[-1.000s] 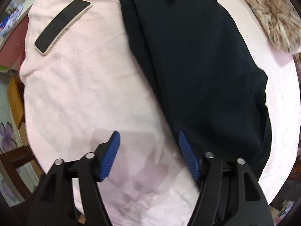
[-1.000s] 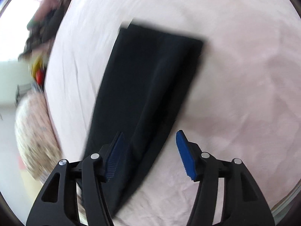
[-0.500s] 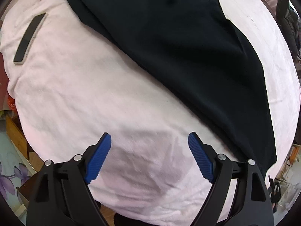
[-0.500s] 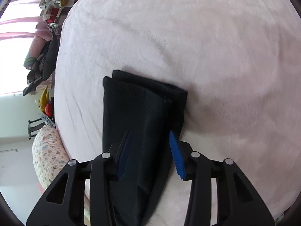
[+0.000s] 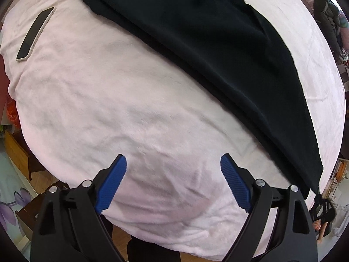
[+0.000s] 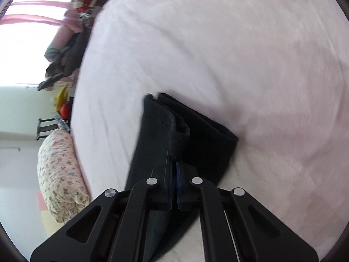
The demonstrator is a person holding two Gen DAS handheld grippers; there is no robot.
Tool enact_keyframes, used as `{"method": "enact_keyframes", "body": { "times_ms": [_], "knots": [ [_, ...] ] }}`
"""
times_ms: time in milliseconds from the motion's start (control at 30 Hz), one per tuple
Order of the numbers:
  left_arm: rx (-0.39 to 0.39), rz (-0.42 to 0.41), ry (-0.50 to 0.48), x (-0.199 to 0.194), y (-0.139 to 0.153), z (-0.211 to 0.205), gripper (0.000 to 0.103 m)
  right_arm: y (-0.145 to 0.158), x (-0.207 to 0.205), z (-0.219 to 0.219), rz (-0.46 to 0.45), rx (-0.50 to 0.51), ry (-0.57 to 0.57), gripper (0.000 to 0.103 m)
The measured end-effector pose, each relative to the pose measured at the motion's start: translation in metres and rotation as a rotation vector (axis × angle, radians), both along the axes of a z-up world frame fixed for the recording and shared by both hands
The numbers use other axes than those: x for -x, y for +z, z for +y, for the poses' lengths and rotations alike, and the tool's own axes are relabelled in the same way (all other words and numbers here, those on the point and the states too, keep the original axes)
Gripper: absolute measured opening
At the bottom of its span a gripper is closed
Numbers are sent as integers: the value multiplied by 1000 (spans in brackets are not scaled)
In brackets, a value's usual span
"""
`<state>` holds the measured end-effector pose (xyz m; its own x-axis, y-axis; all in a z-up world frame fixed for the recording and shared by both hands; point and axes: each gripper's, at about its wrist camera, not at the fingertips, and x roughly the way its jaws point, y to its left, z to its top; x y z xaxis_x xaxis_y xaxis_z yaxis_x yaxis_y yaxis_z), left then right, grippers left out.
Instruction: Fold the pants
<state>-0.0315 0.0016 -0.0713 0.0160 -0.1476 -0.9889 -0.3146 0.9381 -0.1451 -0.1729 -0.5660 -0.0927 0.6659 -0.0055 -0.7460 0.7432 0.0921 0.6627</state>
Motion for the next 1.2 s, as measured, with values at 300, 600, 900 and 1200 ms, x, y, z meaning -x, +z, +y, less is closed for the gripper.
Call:
{"method": "enact_keyframes", "body": {
  "times_ms": [300,600,900,1200],
  "knots": [
    [-1,-11,-15,13,6,4,88,-42,17,2,70,-84,-40,3],
    [26,-42,-35,-2,5,-3,90,-28,28,1,89,-116,-14,16],
    [50,-211,230,-84,15,132,90,-11,34,39,107,-91,-4,49],
    [275,-212,581,-160,-6,320,82,-14,-13,123,134,-131,130,49]
  ]
}}
